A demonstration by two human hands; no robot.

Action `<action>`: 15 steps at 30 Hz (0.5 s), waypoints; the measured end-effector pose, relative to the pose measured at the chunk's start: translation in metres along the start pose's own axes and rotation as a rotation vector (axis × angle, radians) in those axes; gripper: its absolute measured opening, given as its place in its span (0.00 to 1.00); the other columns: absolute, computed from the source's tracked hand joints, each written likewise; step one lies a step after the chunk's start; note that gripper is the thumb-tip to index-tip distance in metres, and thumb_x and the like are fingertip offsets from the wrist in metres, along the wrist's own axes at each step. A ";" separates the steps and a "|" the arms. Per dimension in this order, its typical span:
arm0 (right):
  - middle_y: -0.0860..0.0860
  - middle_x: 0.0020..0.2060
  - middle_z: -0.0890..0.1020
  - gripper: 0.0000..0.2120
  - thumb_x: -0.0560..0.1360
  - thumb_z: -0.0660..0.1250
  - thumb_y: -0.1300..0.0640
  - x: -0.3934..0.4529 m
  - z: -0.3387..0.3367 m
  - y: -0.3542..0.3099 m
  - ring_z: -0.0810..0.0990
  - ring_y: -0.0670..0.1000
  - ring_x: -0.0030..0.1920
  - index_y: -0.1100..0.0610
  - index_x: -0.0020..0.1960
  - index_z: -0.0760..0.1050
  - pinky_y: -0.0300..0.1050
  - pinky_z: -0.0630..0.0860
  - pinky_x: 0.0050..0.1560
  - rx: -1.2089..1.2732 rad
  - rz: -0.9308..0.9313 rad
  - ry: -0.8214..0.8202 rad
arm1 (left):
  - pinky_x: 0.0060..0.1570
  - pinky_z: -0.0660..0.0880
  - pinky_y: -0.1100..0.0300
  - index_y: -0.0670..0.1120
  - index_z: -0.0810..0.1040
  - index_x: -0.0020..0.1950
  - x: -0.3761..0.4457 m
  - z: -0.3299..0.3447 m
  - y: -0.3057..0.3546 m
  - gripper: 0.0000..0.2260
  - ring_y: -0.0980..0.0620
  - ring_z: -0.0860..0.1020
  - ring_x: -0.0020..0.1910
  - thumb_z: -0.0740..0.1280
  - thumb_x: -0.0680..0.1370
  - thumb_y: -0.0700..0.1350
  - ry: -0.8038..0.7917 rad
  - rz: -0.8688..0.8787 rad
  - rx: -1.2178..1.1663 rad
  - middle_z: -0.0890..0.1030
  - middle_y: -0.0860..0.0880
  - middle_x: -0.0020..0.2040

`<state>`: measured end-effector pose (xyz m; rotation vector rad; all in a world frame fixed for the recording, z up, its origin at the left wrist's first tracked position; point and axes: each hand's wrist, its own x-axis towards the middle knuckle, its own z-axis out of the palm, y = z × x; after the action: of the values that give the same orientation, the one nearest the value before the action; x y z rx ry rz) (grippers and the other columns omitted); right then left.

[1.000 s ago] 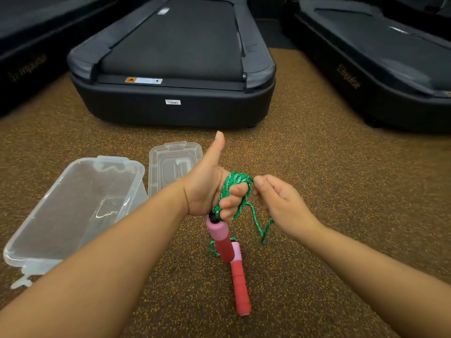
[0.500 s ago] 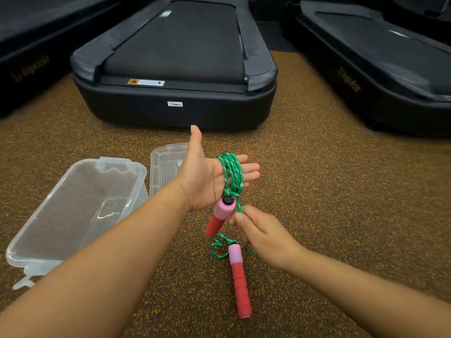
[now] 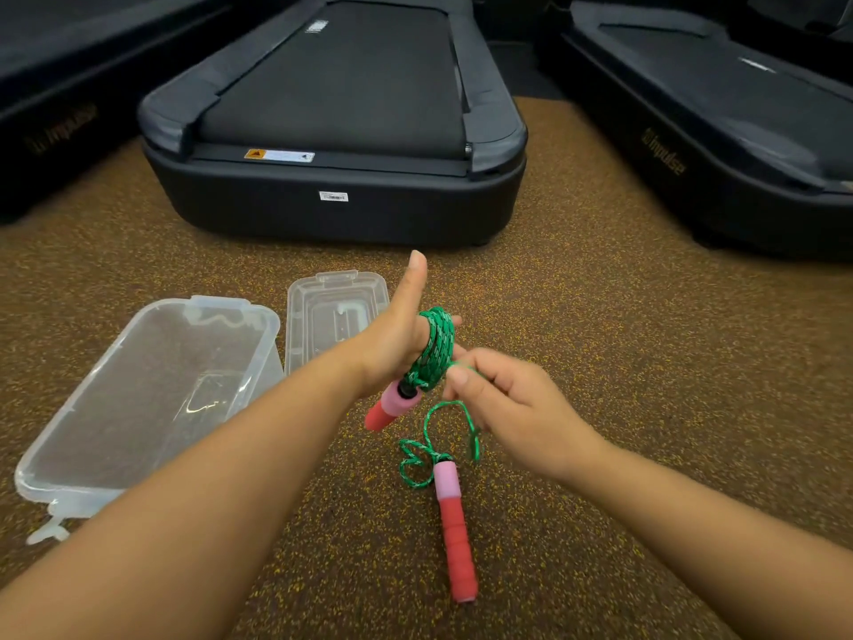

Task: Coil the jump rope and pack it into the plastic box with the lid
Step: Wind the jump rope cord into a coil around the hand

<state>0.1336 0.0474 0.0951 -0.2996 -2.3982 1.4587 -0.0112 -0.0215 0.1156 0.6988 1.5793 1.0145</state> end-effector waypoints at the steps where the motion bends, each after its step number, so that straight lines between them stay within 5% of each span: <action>1: 0.41 0.27 0.75 0.10 0.77 0.60 0.53 0.003 -0.004 -0.004 0.70 0.39 0.32 0.52 0.40 0.76 0.41 0.68 0.35 0.042 -0.005 0.017 | 0.71 0.61 0.53 0.41 0.69 0.69 -0.005 0.000 0.001 0.48 0.45 0.81 0.52 0.29 0.71 0.70 -0.006 0.004 0.052 0.82 0.36 0.42; 2: 0.44 0.27 0.74 0.11 0.78 0.59 0.54 0.006 -0.008 -0.008 0.69 0.40 0.29 0.52 0.40 0.76 0.38 0.67 0.33 0.088 -0.001 0.031 | 0.71 0.62 0.53 0.40 0.78 0.59 -0.008 0.000 0.000 0.48 0.44 0.82 0.43 0.29 0.72 0.69 -0.015 0.004 0.087 0.75 0.32 0.38; 3: 0.45 0.27 0.73 0.11 0.79 0.59 0.57 0.009 -0.011 -0.010 0.69 0.41 0.28 0.54 0.40 0.76 0.37 0.68 0.32 0.131 0.005 0.040 | 0.52 0.74 0.59 0.40 0.83 0.44 -0.008 0.000 -0.001 0.48 0.47 0.81 0.33 0.30 0.73 0.69 -0.035 0.018 0.103 0.76 0.40 0.25; 4: 0.45 0.25 0.72 0.11 0.80 0.59 0.59 0.012 -0.015 -0.013 0.70 0.40 0.26 0.56 0.41 0.76 0.37 0.70 0.32 0.141 0.014 0.052 | 0.39 0.67 0.64 0.42 0.80 0.32 -0.008 0.001 0.000 0.46 0.49 0.77 0.26 0.31 0.72 0.70 -0.063 0.024 0.095 0.75 0.53 0.26; 7: 0.42 0.24 0.71 0.11 0.80 0.59 0.59 0.020 -0.026 -0.016 0.69 0.38 0.26 0.58 0.42 0.77 0.32 0.71 0.31 0.064 0.038 0.110 | 0.26 0.71 0.71 0.39 0.76 0.20 -0.006 0.003 -0.002 0.48 0.55 0.74 0.20 0.31 0.73 0.69 -0.147 0.017 0.060 0.76 0.46 0.20; 9: 0.44 0.26 0.71 0.11 0.80 0.60 0.56 0.025 -0.032 -0.013 0.68 0.39 0.27 0.55 0.42 0.77 0.33 0.68 0.30 0.001 0.045 0.144 | 0.38 0.76 0.65 0.28 0.80 0.39 -0.003 0.001 -0.002 0.54 0.47 0.79 0.29 0.34 0.68 0.75 -0.271 -0.021 0.070 0.80 0.39 0.28; 11: 0.39 0.26 0.74 0.10 0.79 0.61 0.54 0.027 -0.037 -0.007 0.70 0.39 0.28 0.52 0.41 0.77 0.36 0.66 0.33 -0.089 0.037 0.179 | 0.41 0.78 0.59 0.30 0.77 0.56 -0.002 -0.002 -0.004 0.57 0.44 0.79 0.32 0.35 0.65 0.77 -0.394 -0.037 0.042 0.81 0.38 0.34; 15: 0.34 0.24 0.75 0.10 0.79 0.61 0.53 0.028 -0.043 0.005 0.71 0.37 0.28 0.53 0.41 0.76 0.37 0.63 0.34 -0.134 0.074 0.222 | 0.30 0.76 0.64 0.33 0.77 0.59 -0.001 -0.003 -0.001 0.49 0.51 0.78 0.25 0.40 0.70 0.74 -0.519 -0.003 -0.001 0.81 0.44 0.29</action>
<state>0.1237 0.0942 0.1133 -0.5574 -2.3283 1.2251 -0.0136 -0.0238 0.1151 0.8765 1.1255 0.7514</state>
